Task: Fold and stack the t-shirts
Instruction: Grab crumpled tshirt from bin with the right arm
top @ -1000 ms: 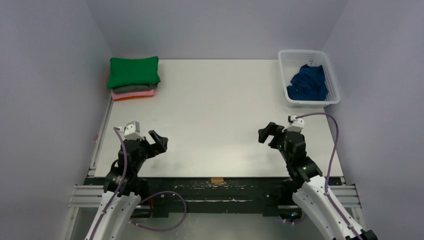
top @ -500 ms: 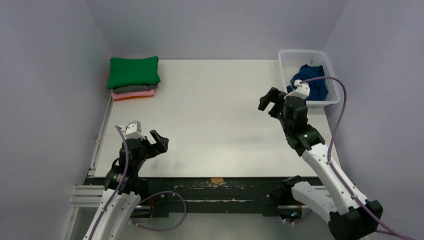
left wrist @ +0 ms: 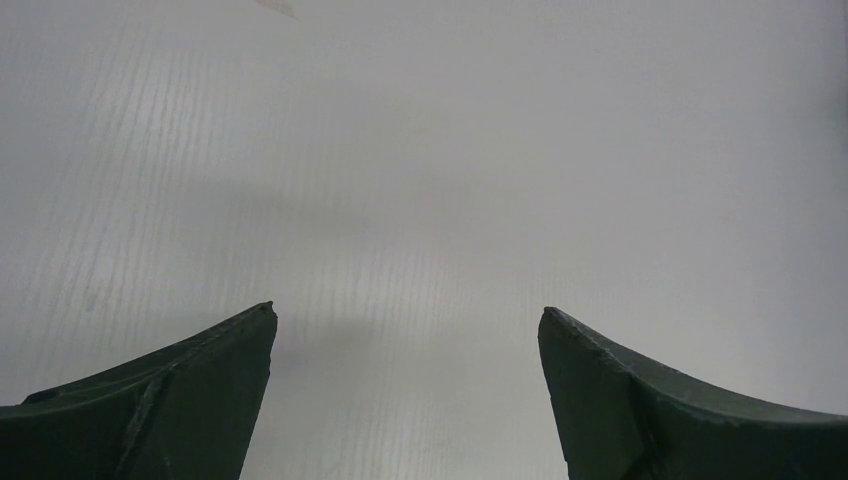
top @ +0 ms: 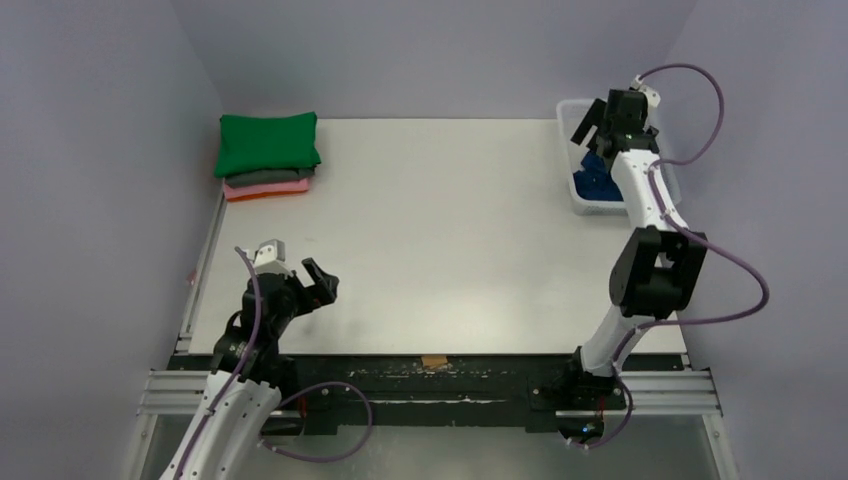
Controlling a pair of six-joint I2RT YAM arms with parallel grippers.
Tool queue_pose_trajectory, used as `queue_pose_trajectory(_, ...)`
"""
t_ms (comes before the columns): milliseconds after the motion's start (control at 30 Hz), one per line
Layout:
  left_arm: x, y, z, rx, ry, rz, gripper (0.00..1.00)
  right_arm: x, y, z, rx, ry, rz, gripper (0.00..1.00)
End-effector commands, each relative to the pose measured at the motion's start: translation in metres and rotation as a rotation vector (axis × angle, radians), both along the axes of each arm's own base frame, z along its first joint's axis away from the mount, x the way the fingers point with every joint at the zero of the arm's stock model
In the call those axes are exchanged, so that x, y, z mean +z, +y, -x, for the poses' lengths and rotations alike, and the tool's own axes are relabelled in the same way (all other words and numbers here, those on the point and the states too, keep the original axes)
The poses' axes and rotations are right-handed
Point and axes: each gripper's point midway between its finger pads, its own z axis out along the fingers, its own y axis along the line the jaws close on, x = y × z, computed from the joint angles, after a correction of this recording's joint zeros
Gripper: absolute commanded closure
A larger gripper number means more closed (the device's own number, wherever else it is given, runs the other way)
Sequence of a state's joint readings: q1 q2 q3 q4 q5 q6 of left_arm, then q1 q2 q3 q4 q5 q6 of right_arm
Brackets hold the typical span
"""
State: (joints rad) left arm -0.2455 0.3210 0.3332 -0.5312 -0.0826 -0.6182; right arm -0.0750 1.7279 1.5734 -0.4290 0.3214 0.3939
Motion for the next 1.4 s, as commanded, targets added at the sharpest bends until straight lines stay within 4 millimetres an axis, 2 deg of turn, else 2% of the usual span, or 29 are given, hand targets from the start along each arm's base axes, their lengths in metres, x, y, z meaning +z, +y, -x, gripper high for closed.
queue_pose_trajectory(0, 0.016, -0.007, -0.012, -0.010, -0.059, 0.035, 0.00, -0.031, -0.042, -0.023, -0.020, 0.123, 0.026, 0.01)
queue_pose_trajectory(133, 0.014, -0.008, -0.013, -0.011, -0.046, 0.031, 0.00, -0.080, -0.069, -0.055, -0.030, 0.200, -0.022, 0.02)
queue_pose_trajectory(200, 0.014, -0.007, -0.014, -0.006, -0.041, 0.026, 0.00, -0.106, -0.078, -0.062, -0.024, 0.245, -0.045, 0.02)
queue_pose_trajectory(300, 0.012, -0.006, -0.014, -0.003, -0.037, 0.023, 0.00, -0.153, -0.085, -0.056, -0.032, 0.353, -0.069, 0.02)
queue_pose_trajectory(467, 0.012, -0.006, -0.014, -0.001, -0.035, 0.024, 0.00, -0.202, -0.087, -0.041, -0.025, 0.467, -0.062, 0.06)
queue_pose_trajectory(567, 0.011, -0.005, -0.013, 0.001, -0.032, 0.024, 0.00, -0.219, -0.076, -0.039, 0.018, 0.503, -0.108, 0.19)
queue_pose_trajectory(633, 0.012, -0.005, -0.012, 0.001, -0.036, 0.025, 0.00, -0.219, -0.067, -0.043, 0.055, 0.486, -0.149, 0.35)
queue_pose_trajectory(667, 0.013, -0.005, -0.012, 0.002, -0.040, 0.025, 0.00, -0.215, -0.064, -0.045, 0.067, 0.470, -0.163, 0.47)
queue_pose_trajectory(700, 0.012, -0.005, -0.011, 0.003, -0.039, 0.026, 0.00, -0.207, -0.061, -0.048, 0.075, 0.448, -0.170, 0.63)
queue_pose_trajectory(733, 0.012, -0.005, -0.011, 0.005, -0.039, 0.026, 0.00, -0.195, -0.061, -0.050, 0.074, 0.418, -0.170, 0.87)
queue_pose_trajectory(767, 0.012, -0.004, -0.010, 0.006, -0.040, 0.027, 0.00, -0.180, -0.061, -0.053, 0.071, 0.382, -0.164, 0.97)
queue_pose_trajectory(800, 0.011, -0.004, -0.010, 0.008, -0.039, 0.028, 0.00, -0.161, -0.062, -0.056, 0.069, 0.340, -0.155, 1.00)
queue_pose_trajectory(833, 0.012, -0.004, -0.010, 0.008, -0.042, 0.030, 0.00, -0.141, -0.062, -0.059, 0.073, 0.292, -0.145, 1.00)
queue_pose_trajectory(867, 0.012, -0.004, -0.009, 0.008, -0.043, 0.032, 0.00, -0.107, -0.063, -0.061, 0.075, 0.226, -0.125, 1.00)
queue_pose_trajectory(900, 0.011, -0.005, -0.009, 0.007, -0.042, 0.035, 0.00, -0.089, -0.063, -0.062, 0.076, 0.187, -0.115, 1.00)
queue_pose_trajectory(933, 0.011, -0.005, -0.008, 0.003, -0.044, 0.038, 0.00, -0.054, -0.062, -0.061, 0.080, 0.121, -0.100, 1.00)
queue_pose_trajectory(1033, 0.012, -0.008, -0.005, -0.013, -0.042, 0.050, 0.00, 0.029, -0.046, -0.056, 0.134, -0.064, -0.099, 1.00)
queue_pose_trajectory(1133, 0.012, -0.008, -0.004, -0.012, -0.049, 0.057, 0.00, 0.100, -0.022, -0.043, 0.214, -0.218, -0.089, 1.00)
queue_pose_trajectory(1200, 0.013, -0.008, -0.004, -0.010, -0.056, 0.060, 0.00, 0.135, -0.001, -0.032, 0.271, -0.276, -0.085, 1.00)
queue_pose_trajectory(1367, 0.012, -0.008, -0.003, -0.004, -0.046, 0.065, 0.00, 0.198, 0.087, 0.005, 0.463, -0.383, -0.042, 1.00)
